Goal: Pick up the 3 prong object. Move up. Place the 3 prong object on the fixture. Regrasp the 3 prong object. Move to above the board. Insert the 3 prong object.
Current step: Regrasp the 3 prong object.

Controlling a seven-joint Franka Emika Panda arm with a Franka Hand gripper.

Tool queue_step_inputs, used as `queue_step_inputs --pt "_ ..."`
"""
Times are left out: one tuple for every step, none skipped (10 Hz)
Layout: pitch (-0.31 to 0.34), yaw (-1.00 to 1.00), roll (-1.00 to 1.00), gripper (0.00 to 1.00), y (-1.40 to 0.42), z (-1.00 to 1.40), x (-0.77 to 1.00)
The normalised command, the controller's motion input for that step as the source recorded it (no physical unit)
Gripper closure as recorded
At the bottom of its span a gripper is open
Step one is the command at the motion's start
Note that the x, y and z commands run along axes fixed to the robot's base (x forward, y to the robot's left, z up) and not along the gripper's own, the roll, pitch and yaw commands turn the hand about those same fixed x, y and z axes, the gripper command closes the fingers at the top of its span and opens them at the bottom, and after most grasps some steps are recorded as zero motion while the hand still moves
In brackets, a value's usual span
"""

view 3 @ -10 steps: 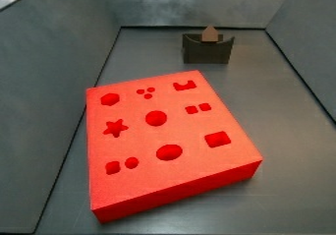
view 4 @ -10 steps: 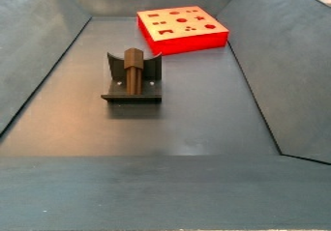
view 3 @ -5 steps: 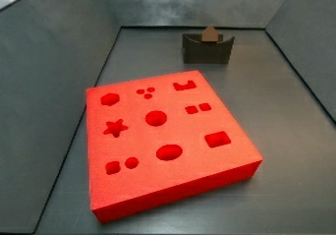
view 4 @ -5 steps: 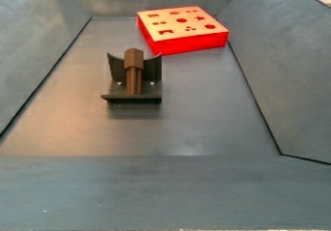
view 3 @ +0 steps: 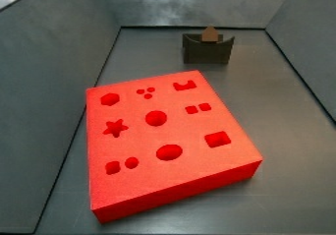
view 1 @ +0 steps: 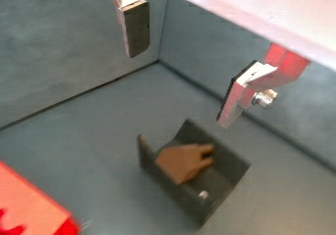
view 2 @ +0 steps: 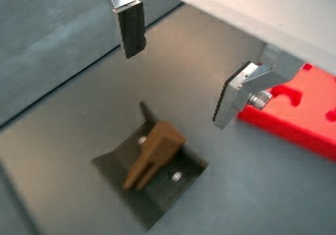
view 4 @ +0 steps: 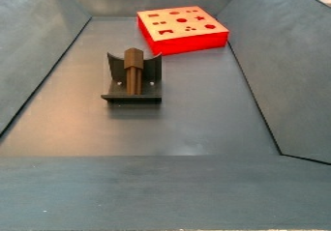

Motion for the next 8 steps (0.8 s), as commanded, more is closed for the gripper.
queue_step_inputs --pt "0.017 0.03 1.0 0.0 -0.02 0.01 0.01" --pt "0.026 0.03 1.0 0.0 -0.02 -0.01 0.03" --pt "0.034 0.03 1.0 0.0 -0.03 -0.02 0.04" --pt "0.048 0.04 1.0 0.0 -0.03 -0.01 0.06" --pt "0.057 0.04 1.0 0.0 -0.03 -0.01 0.06" --pt "0.074 0.05 1.0 0.0 -0.03 -0.02 0.08" --pt "0.101 0.06 1.0 0.0 -0.04 -0.02 0.09" --pt "0.136 0.08 1.0 0.0 -0.04 -0.02 0.11"
